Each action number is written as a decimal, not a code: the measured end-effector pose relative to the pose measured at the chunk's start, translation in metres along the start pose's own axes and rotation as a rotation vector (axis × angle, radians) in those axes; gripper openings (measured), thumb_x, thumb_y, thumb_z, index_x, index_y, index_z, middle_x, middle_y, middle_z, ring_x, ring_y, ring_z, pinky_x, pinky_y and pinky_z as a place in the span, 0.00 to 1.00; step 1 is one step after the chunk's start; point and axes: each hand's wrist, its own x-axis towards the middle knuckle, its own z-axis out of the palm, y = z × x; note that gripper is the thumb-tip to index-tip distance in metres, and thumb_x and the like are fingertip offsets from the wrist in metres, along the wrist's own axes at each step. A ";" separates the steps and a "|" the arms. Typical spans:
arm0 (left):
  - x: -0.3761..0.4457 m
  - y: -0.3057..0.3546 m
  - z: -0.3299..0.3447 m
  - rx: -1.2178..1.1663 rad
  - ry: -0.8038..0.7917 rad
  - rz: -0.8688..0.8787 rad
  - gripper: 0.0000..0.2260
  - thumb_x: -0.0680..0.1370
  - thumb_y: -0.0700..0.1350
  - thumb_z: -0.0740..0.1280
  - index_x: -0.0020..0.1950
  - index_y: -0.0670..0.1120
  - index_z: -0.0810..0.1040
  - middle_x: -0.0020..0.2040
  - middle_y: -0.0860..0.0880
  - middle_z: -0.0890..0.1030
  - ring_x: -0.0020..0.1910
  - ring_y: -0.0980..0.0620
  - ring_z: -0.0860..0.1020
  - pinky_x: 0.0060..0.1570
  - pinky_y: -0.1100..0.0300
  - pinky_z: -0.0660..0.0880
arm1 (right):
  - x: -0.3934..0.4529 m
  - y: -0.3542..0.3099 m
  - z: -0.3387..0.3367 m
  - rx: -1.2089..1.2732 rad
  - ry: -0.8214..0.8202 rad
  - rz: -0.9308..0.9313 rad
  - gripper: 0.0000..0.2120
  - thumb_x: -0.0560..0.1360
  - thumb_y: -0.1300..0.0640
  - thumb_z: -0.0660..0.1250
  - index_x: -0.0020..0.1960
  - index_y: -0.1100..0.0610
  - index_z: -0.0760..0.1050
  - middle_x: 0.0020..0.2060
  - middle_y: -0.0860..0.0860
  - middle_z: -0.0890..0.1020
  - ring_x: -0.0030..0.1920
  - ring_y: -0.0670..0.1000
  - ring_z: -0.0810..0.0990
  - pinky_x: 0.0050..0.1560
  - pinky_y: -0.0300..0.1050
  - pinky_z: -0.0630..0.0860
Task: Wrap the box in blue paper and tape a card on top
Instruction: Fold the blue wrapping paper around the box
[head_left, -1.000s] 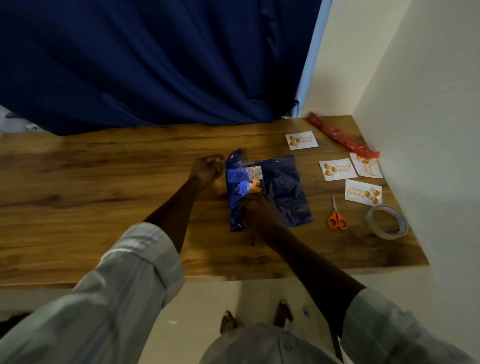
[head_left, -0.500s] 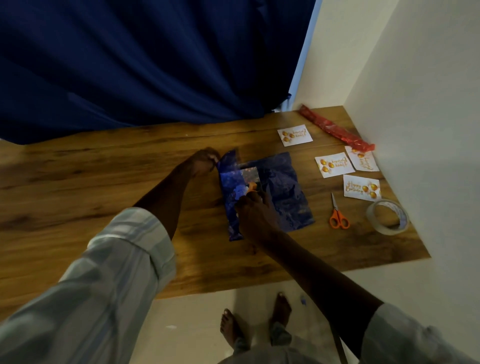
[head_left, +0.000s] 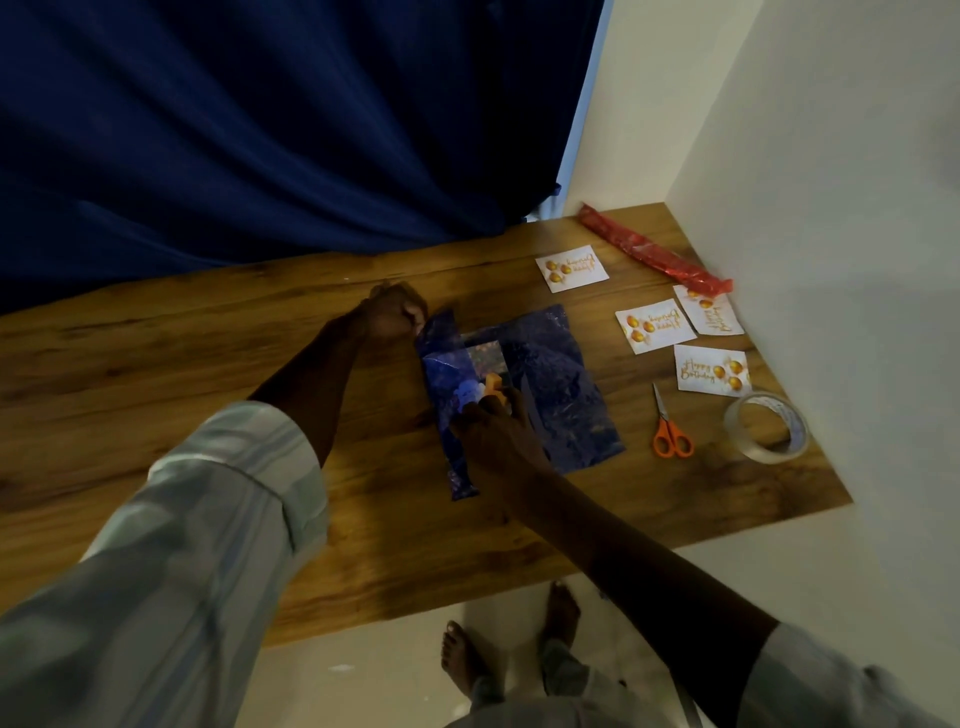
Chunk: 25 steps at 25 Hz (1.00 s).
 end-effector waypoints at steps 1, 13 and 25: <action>-0.002 0.003 -0.001 0.024 -0.071 0.035 0.09 0.78 0.39 0.62 0.53 0.48 0.80 0.60 0.51 0.72 0.64 0.52 0.64 0.72 0.51 0.53 | 0.000 -0.002 -0.003 0.012 -0.009 0.009 0.21 0.78 0.64 0.56 0.71 0.58 0.68 0.68 0.56 0.69 0.71 0.60 0.60 0.73 0.63 0.38; -0.013 0.003 0.016 -0.142 0.036 0.010 0.12 0.77 0.34 0.63 0.55 0.47 0.80 0.61 0.46 0.76 0.65 0.47 0.70 0.70 0.54 0.56 | -0.003 -0.003 -0.002 0.035 0.005 -0.034 0.19 0.79 0.63 0.56 0.69 0.58 0.69 0.66 0.56 0.70 0.69 0.61 0.63 0.74 0.65 0.40; -0.014 0.005 0.015 0.090 -0.045 -0.101 0.11 0.73 0.51 0.62 0.53 0.54 0.78 0.68 0.46 0.71 0.69 0.42 0.63 0.67 0.46 0.58 | -0.002 -0.001 0.001 0.049 0.027 -0.030 0.20 0.79 0.63 0.57 0.71 0.59 0.68 0.69 0.56 0.68 0.70 0.60 0.62 0.73 0.65 0.39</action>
